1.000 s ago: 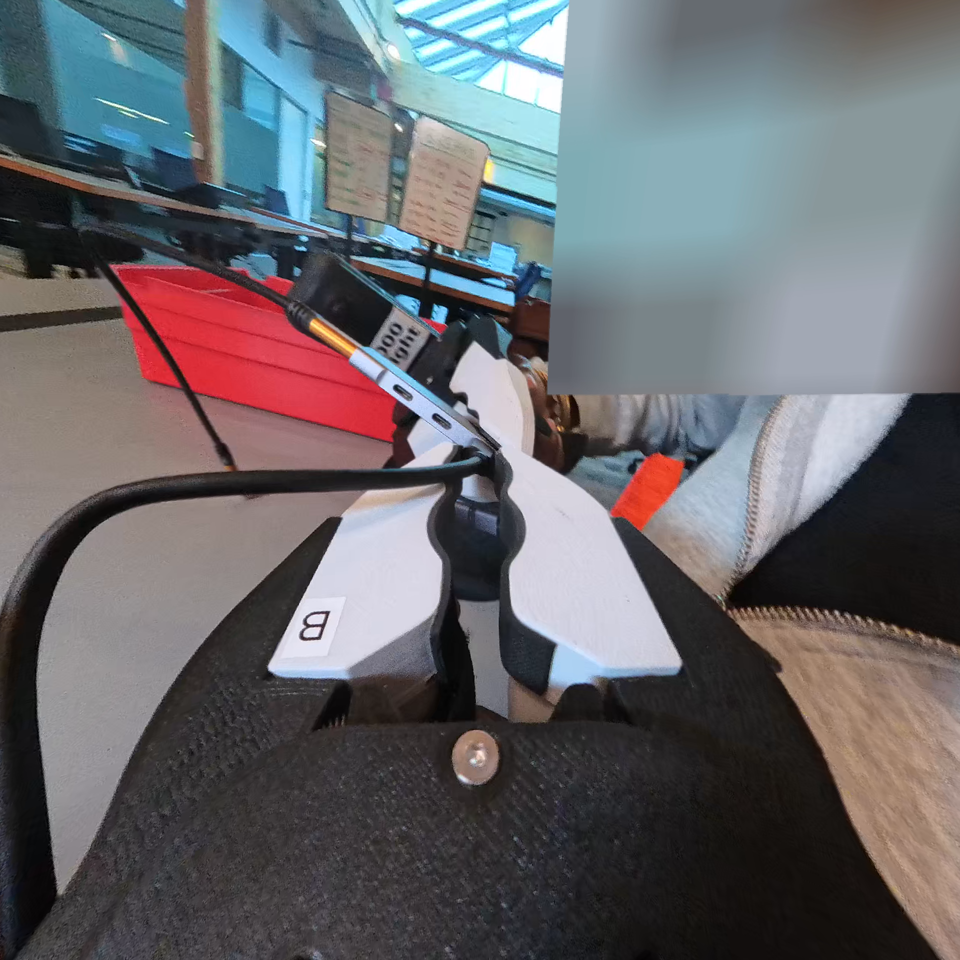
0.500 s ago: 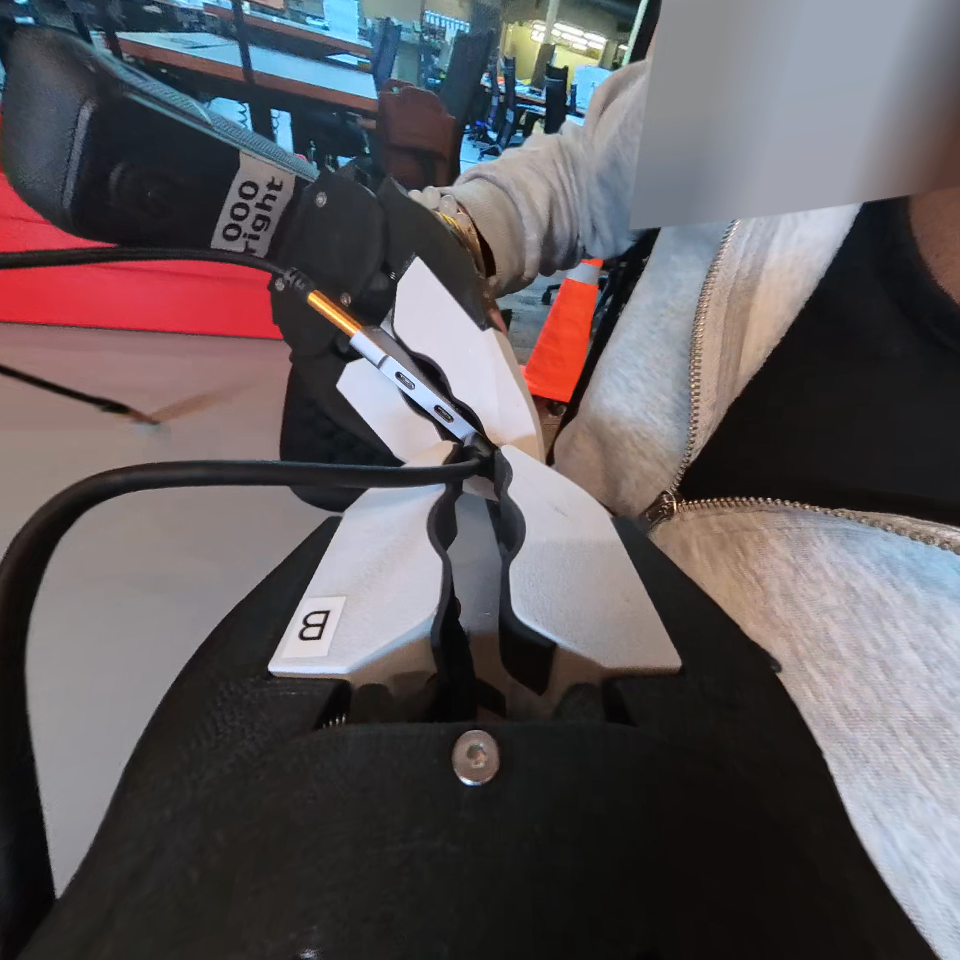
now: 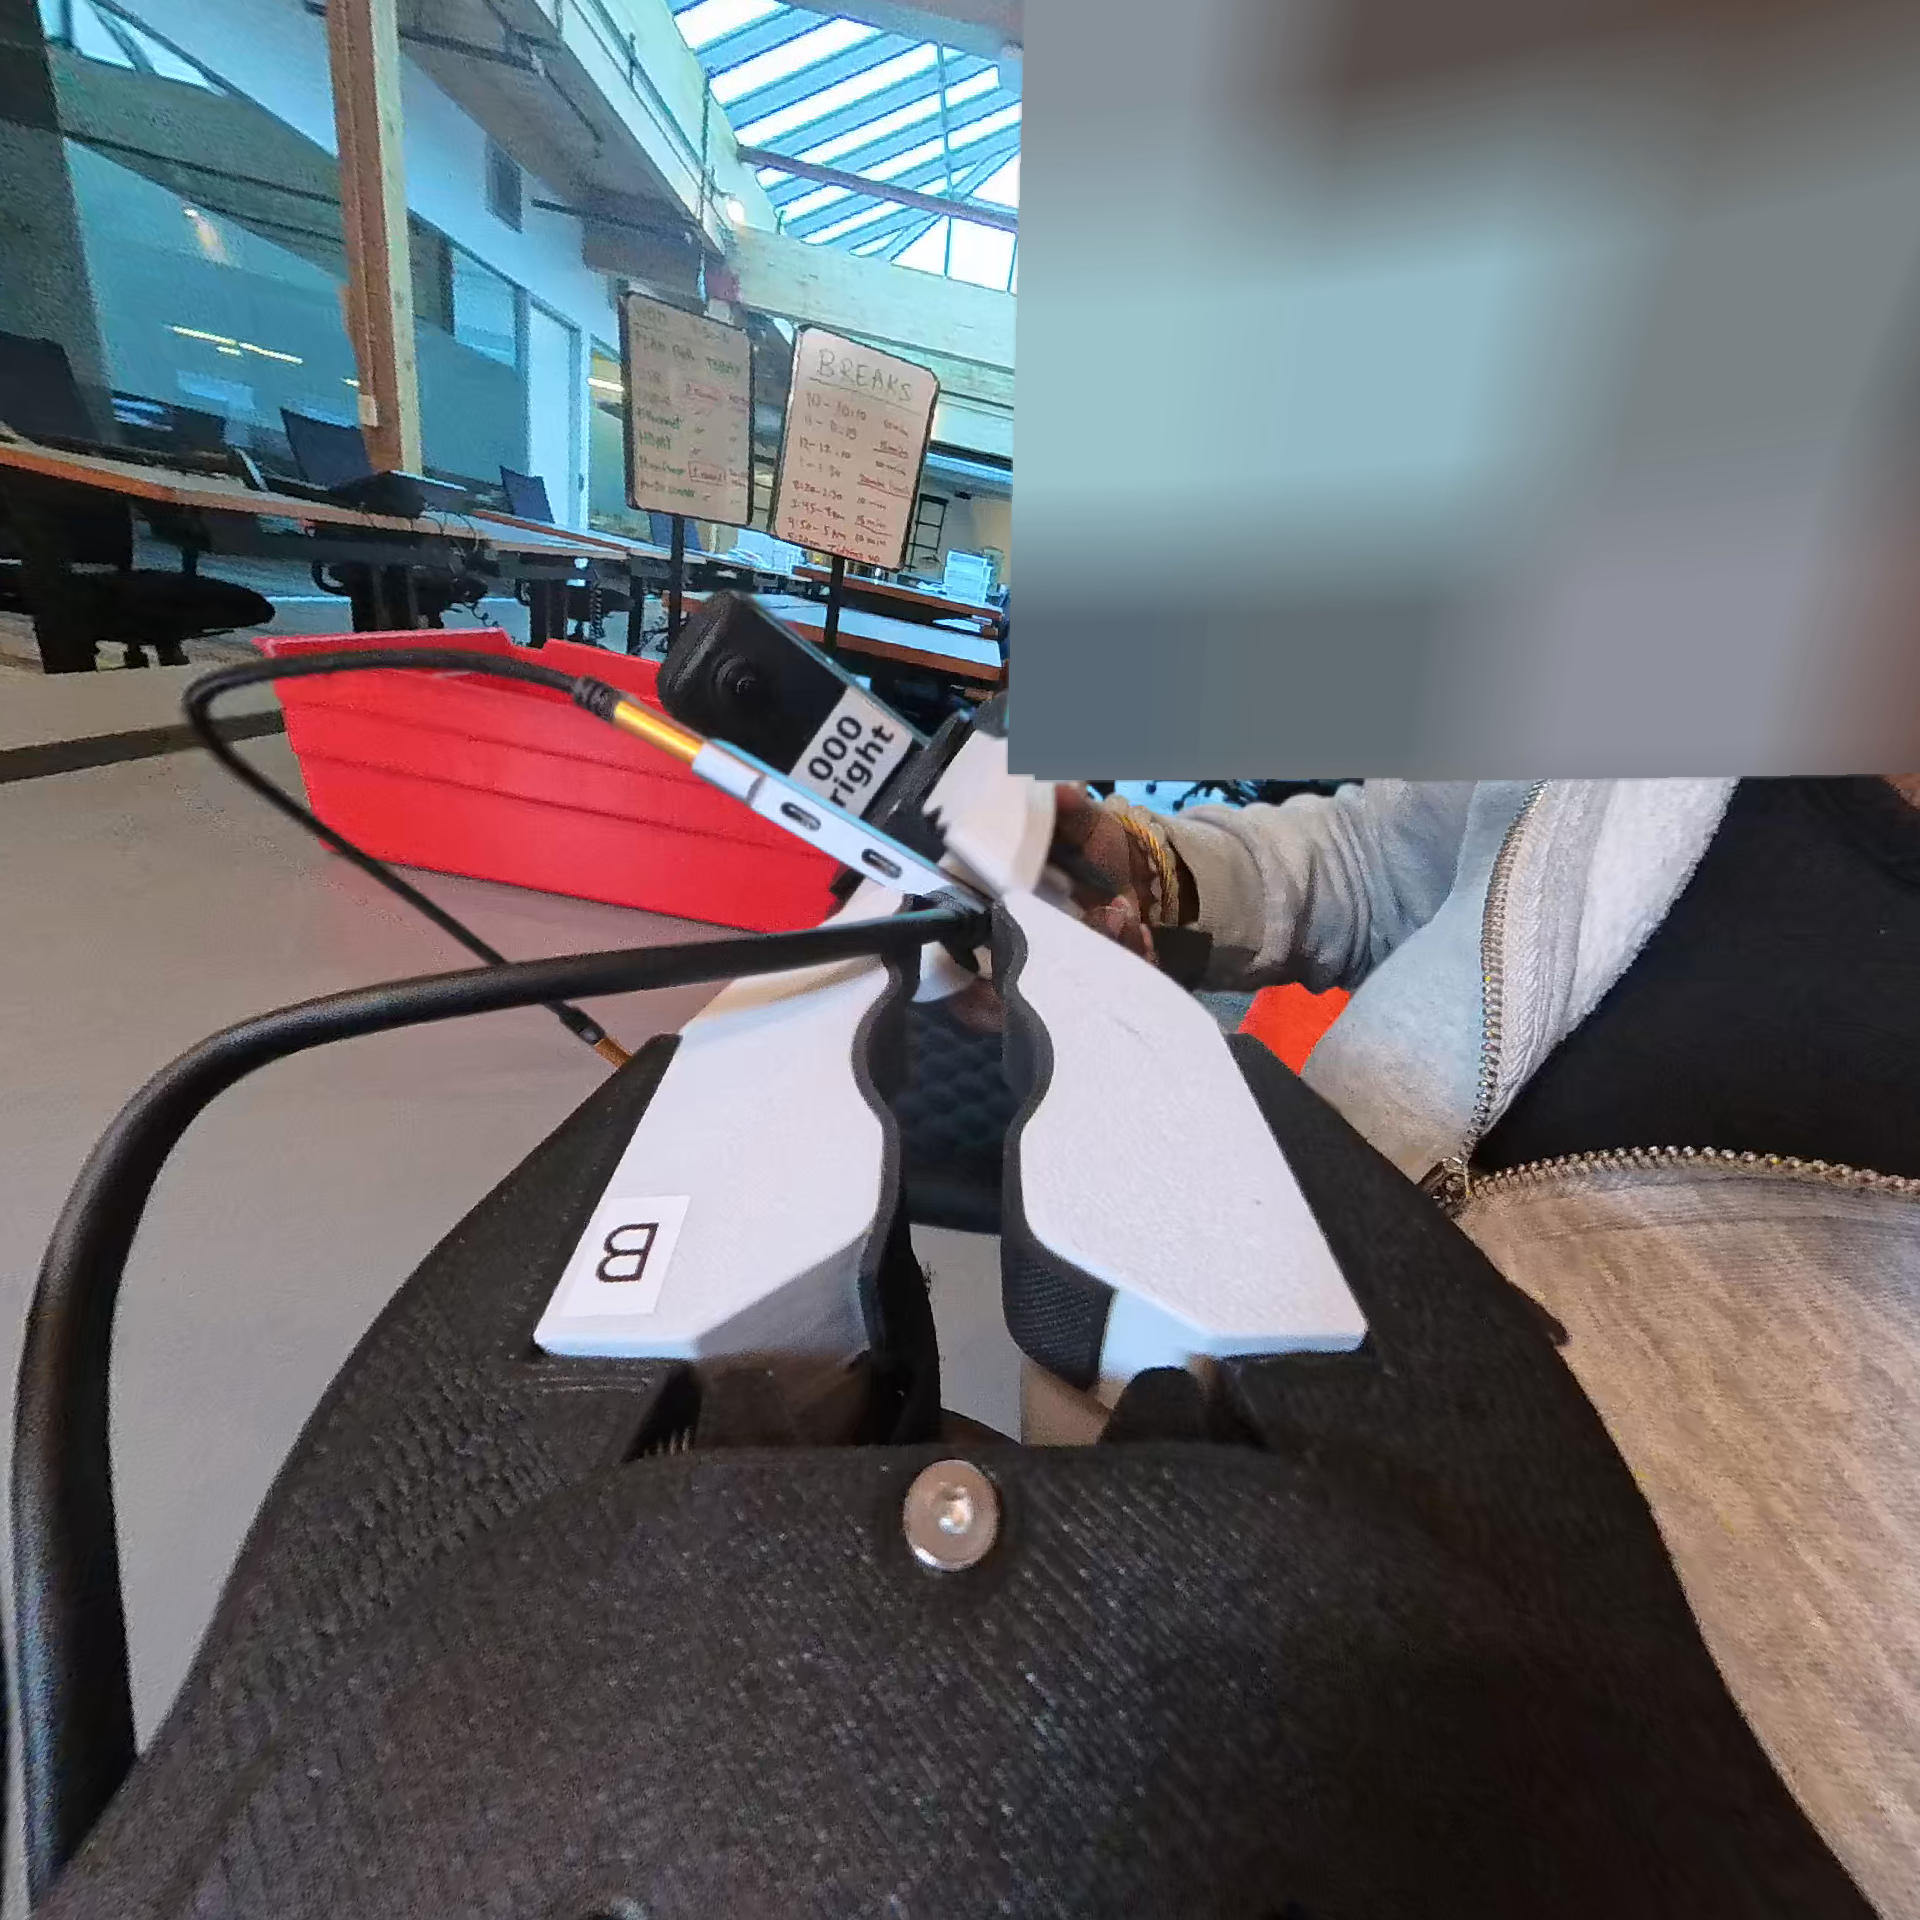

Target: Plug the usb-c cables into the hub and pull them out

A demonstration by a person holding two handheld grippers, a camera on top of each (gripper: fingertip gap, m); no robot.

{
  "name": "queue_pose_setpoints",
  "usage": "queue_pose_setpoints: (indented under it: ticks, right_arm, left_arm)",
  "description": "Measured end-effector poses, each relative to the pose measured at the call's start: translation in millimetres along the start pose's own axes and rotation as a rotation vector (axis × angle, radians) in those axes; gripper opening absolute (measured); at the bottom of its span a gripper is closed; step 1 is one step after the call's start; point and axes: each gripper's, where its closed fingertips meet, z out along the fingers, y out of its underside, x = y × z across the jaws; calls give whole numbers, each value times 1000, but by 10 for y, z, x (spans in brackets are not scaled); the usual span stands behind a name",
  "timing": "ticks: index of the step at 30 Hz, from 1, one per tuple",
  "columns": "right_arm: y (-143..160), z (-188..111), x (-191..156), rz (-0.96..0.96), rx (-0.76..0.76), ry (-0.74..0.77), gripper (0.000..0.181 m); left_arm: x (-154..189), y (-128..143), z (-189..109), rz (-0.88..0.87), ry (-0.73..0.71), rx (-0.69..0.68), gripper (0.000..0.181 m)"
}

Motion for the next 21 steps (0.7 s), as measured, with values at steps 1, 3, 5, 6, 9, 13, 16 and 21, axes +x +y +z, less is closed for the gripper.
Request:
queue_pose_setpoints:
  ticks: [1,3,5,6,9,13,16,21]
  right_arm:
    - [-11,0,-4,-15,15,-4,10]
    - [-20,-10,3,-69,24,21,9]
    - [-56,-30,-22,-161,30,70,9]
    - [-102,-48,-55,-213,39,95,9]
    - [-274,-103,-215,-374,57,151,9]
    - [-518,-131,-434,-588,33,242,9]
    - [-756,-145,-631,-688,52,264,8]
    - [-946,-83,-801,-767,34,266,8]
  left_arm:
    - [0,-8,9,6,-6,4,13]
    - [-17,2,14,12,-24,-2,13]
    - [-4,24,23,19,-23,-13,22]
    - [16,27,24,32,-17,-15,28]
    - [63,26,15,84,-13,-5,38]
    - [167,9,-7,138,32,28,44]
    - [293,-32,-36,199,85,82,44]
    - [724,-186,-145,335,274,262,42]
